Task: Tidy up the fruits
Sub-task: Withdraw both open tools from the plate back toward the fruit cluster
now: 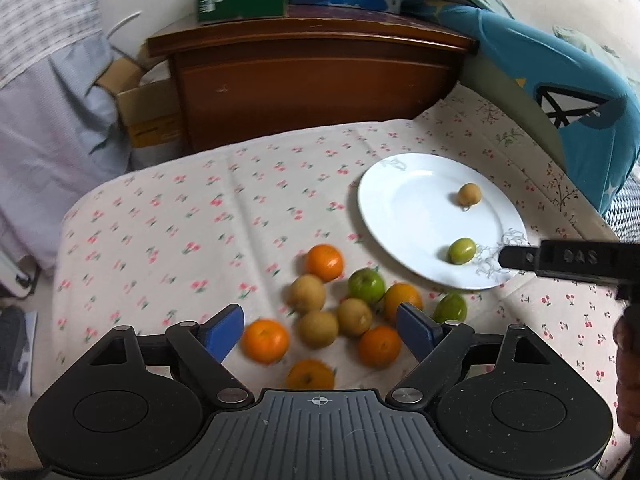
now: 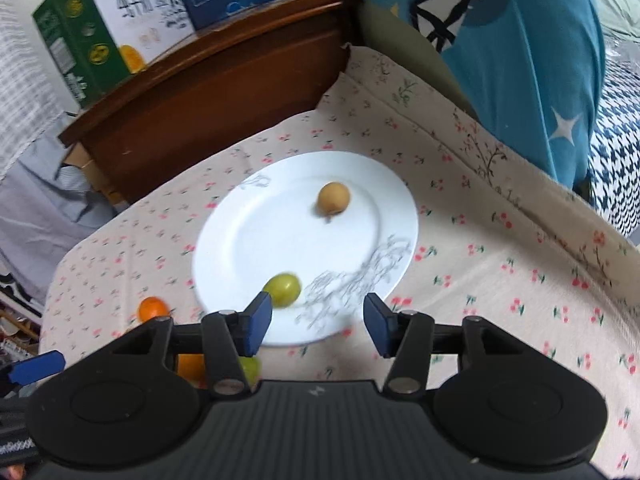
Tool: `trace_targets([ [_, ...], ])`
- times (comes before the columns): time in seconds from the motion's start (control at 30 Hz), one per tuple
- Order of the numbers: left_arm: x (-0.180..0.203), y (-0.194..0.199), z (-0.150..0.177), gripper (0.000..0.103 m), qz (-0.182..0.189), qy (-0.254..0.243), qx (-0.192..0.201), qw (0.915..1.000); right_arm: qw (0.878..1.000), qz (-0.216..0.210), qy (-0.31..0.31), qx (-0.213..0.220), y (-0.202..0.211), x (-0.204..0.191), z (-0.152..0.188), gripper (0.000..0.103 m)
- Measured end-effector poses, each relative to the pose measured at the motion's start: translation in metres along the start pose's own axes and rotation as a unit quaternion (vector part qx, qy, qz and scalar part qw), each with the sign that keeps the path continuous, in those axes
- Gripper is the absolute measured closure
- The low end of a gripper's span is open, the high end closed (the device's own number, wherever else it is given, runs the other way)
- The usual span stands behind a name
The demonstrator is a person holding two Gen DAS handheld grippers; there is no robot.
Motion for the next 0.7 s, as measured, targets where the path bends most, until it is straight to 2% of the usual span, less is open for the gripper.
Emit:
trace_targets([
  [0.37, -0.026, 0.025, 0.033, 0.018, -0.006, 0.051, -0.002, 0.9987, 0.997, -0.049, 0.060, -0.019, 0.032, -0.019, 0.054, 0.051],
  [0.7, -0.022, 0.028, 0.059, 0.018, -0.013, 0.036, -0.024, 0.9990, 0.989, -0.089, 0.098, -0.069, 0.039, -0.035, 0.111, 0.053],
])
Point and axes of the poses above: each gripper's, at about its wrist camera, not at the fingertips, and y roughly against the way its jaws point, x to its right, z to its underside, the point moved 6 cm from there along -y, roughly the way its jaws point, and after that the axes turned 15 degrees about -y, right-handed, at the moved point
